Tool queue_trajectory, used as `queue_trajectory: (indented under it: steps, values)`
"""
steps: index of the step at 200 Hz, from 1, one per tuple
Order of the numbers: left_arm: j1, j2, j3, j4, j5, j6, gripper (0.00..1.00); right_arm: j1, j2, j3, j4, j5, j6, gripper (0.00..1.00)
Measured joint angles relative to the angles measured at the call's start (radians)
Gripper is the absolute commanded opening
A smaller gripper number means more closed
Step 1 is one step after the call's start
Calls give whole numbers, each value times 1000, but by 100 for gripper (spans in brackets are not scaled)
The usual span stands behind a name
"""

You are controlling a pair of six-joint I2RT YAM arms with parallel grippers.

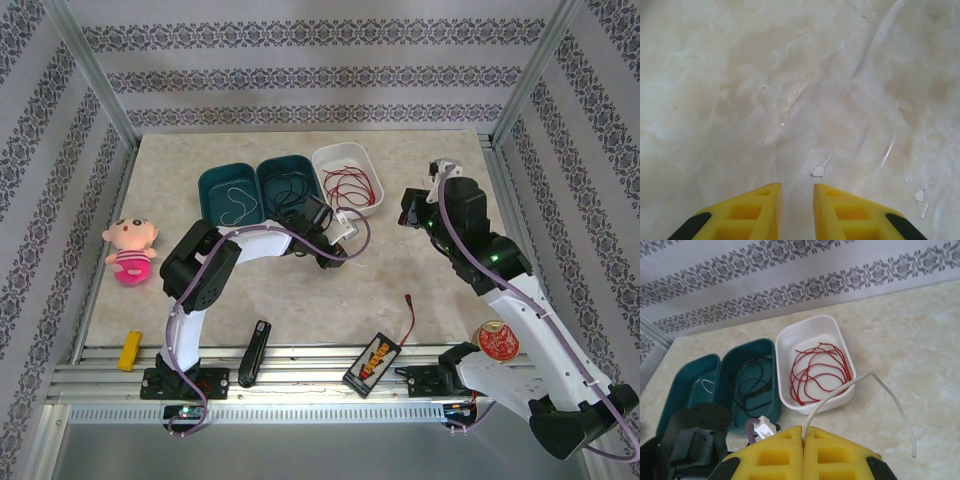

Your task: Untangle the cables

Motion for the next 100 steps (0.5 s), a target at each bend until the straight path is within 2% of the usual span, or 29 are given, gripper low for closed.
queue_trajectory:
  steps: [43, 61, 71, 87, 100]
  values:
    - [0, -23, -41, 45, -14, -24, 17, 9, 27, 108, -46, -5, -40, 0]
    - [0, -37, -65, 58, -22, -34, 18, 9, 31, 151, -64, -7, -55, 0]
    - [0, -46, -79, 69, -27, -39, 25, 11, 33, 177, -75, -7, -66, 0]
    - [0, -68, -101, 85, -37, -53, 48, 16, 36, 218, -88, -8, -80, 0]
    - [0, -99, -124, 106, -42, -69, 61, 22, 36, 240, -91, -8, -91, 0]
